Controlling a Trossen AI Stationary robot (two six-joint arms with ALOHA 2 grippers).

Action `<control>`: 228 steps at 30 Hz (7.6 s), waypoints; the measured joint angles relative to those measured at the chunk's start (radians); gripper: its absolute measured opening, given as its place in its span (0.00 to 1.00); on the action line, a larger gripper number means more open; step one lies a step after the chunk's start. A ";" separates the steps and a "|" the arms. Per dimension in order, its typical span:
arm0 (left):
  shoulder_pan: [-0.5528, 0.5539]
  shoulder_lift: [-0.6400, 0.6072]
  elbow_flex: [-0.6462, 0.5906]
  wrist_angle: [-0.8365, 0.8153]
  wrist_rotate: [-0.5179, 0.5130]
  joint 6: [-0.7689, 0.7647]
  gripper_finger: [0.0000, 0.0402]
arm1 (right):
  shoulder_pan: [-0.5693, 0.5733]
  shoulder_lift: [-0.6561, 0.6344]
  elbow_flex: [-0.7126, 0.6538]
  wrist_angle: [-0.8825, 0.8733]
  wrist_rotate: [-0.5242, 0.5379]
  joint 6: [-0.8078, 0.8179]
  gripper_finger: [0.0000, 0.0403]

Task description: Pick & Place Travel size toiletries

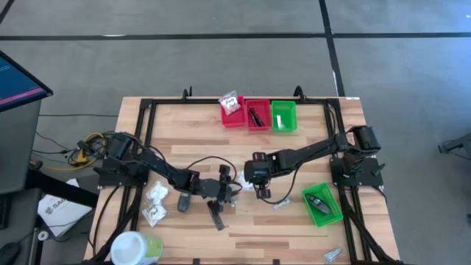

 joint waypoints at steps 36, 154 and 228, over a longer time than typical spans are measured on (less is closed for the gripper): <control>0.023 0.052 0.037 -0.080 -0.040 -0.069 0.01 | -0.027 0.037 -0.008 -0.031 -0.003 0.022 0.00; 0.201 -0.775 -0.113 -0.257 0.585 -0.553 0.00 | 0.094 -0.367 -0.007 0.468 0.049 -0.087 0.57; 0.181 -0.907 -0.135 -0.439 -0.024 -0.516 0.50 | -0.815 0.139 0.366 0.411 -0.819 -0.134 0.00</control>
